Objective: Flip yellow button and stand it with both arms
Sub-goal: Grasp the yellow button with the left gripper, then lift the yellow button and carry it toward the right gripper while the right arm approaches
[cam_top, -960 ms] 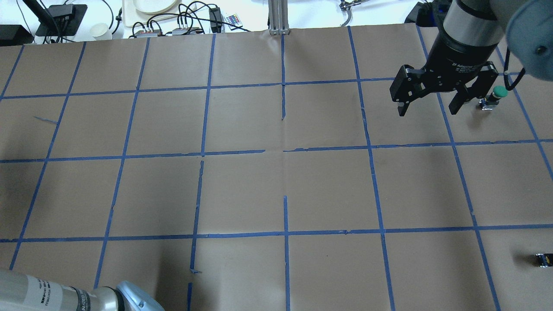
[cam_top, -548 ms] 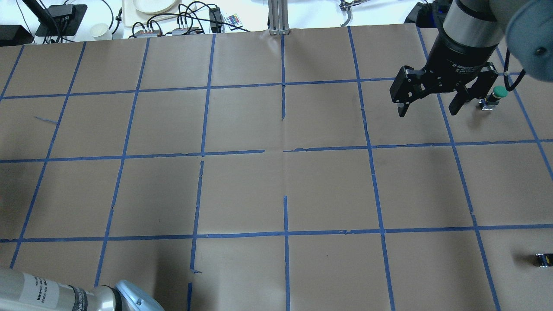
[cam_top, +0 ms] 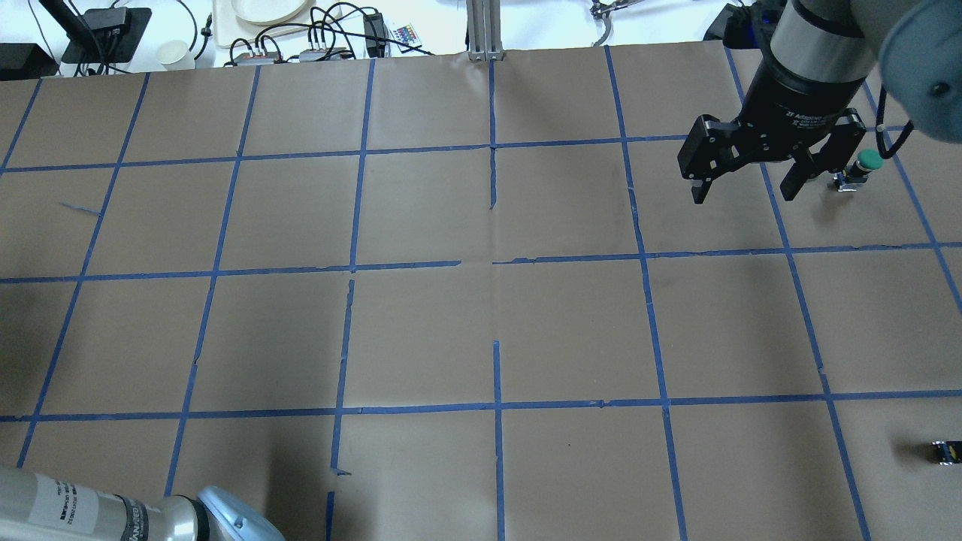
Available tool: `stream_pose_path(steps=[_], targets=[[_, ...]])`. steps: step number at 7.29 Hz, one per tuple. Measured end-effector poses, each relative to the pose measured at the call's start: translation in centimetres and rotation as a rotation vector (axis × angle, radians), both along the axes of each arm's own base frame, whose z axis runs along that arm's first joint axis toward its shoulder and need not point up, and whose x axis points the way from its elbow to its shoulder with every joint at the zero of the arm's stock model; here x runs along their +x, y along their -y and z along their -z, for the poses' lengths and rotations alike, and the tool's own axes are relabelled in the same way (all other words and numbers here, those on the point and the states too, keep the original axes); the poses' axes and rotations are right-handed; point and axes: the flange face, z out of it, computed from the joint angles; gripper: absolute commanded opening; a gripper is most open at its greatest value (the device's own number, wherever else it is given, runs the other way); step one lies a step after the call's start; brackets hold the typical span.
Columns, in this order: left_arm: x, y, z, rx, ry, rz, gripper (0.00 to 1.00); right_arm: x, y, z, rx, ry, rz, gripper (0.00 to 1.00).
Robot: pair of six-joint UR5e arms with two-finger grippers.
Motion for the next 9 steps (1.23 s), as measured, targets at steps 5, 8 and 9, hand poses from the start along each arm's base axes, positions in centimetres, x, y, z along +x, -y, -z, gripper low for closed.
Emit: stream_pose_path(steps=[5,8,9], targets=[[-0.6,0.1,-0.7,-0.011,-0.022,0.006,0.17,0.0,0.1,0.2,0.003,0.000,0.000,1.00],[-4.8,0.8,-5.8,-0.028,-0.146,0.005,0.15,-0.1,0.5,0.7,0.015,0.005,-0.036,1.00],[-8.6,1.7,-9.5,-0.049,-0.193,0.021,0.15,-0.2,0.7,0.9,0.017,0.014,-0.042,1.00]])
